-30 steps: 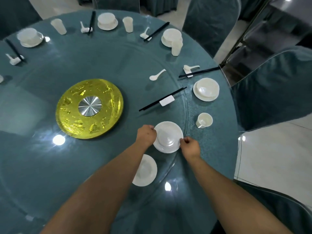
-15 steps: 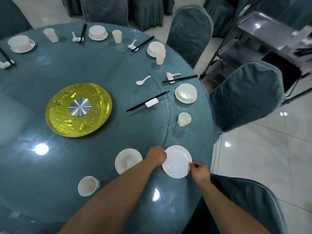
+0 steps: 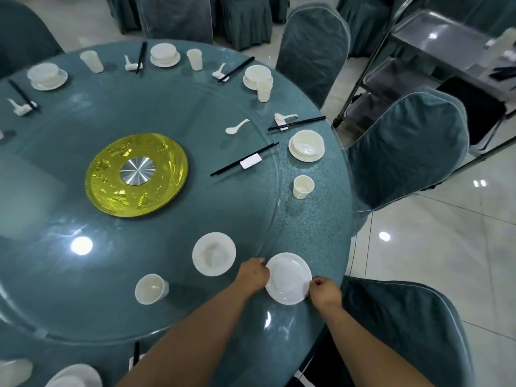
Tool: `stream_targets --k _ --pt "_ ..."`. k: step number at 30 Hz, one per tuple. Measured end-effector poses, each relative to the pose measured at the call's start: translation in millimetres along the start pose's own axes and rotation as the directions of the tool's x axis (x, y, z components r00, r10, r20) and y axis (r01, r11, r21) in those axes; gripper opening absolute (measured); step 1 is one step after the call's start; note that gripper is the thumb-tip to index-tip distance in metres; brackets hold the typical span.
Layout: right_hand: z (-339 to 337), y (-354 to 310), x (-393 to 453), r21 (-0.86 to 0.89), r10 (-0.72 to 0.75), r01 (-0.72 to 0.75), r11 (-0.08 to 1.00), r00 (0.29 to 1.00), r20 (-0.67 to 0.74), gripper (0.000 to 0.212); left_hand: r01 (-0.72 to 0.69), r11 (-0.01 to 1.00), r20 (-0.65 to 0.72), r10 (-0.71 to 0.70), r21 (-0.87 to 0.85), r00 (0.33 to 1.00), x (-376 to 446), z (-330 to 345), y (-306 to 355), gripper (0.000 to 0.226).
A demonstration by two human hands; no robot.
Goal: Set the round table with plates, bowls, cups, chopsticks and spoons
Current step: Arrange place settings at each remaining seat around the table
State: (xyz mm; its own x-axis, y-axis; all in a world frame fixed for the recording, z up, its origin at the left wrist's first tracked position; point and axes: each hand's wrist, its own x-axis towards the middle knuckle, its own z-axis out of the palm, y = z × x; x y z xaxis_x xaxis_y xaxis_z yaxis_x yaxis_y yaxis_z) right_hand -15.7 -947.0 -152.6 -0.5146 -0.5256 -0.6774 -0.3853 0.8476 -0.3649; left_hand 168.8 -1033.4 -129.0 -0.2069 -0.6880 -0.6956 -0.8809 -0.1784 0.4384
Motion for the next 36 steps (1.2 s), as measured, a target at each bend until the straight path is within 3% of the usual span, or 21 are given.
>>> stream_targets --k 5,10,14,16,21,26,30,33,36 --pt "-6 -12 -5 -0.026 -0.067 0.066 0.997 0.998 -0.015 0.023 -0.138 0.986 -0.287 0.16 0.094 0.945 -15 -23 -7 0.022" --pt "-7 -34 -15 -0.042 -0.139 0.137 0.99 0.99 -0.028 0.029 -0.047 0.96 -0.426 0.167 0.278 0.889 -24 -63 -33 0.048" --pt "-6 -48 -23 -0.078 -0.181 0.179 0.981 0.983 -0.028 0.032 0.11 0.961 -0.309 -0.027 0.255 0.951 -32 -78 -62 0.106" --pt "-5 -51 -26 -0.093 -0.194 0.191 0.977 0.981 -0.028 0.031 0.134 0.959 -0.249 -0.07 0.252 0.966 -33 -78 -73 0.122" --pt "-2 -44 -31 -0.094 -0.207 0.204 0.975 0.978 -0.024 0.025 0.126 0.965 -0.255 -0.065 0.231 0.965 -27 -74 -85 0.12" --pt "-9 -38 -34 -0.109 -0.21 0.204 0.973 0.977 -0.041 0.025 0.014 0.974 -0.233 0.04 0.227 0.972 -25 -53 -65 0.121" --pt "0 -53 -49 0.111 -0.247 0.242 0.964 0.968 0.036 0.022 -0.118 0.965 -0.149 0.156 0.233 0.976 -32 -32 -47 0.126" --pt "3 -56 -57 0.293 -0.233 0.192 0.936 0.966 0.112 0.017 -0.213 0.944 -0.112 0.247 0.251 0.963 -39 -18 -28 0.126" --pt "-2 -45 -58 0.34 -0.199 0.153 0.928 0.974 0.105 0.014 -0.285 0.936 -0.065 0.304 0.206 0.95 -46 -4 -9 0.128"
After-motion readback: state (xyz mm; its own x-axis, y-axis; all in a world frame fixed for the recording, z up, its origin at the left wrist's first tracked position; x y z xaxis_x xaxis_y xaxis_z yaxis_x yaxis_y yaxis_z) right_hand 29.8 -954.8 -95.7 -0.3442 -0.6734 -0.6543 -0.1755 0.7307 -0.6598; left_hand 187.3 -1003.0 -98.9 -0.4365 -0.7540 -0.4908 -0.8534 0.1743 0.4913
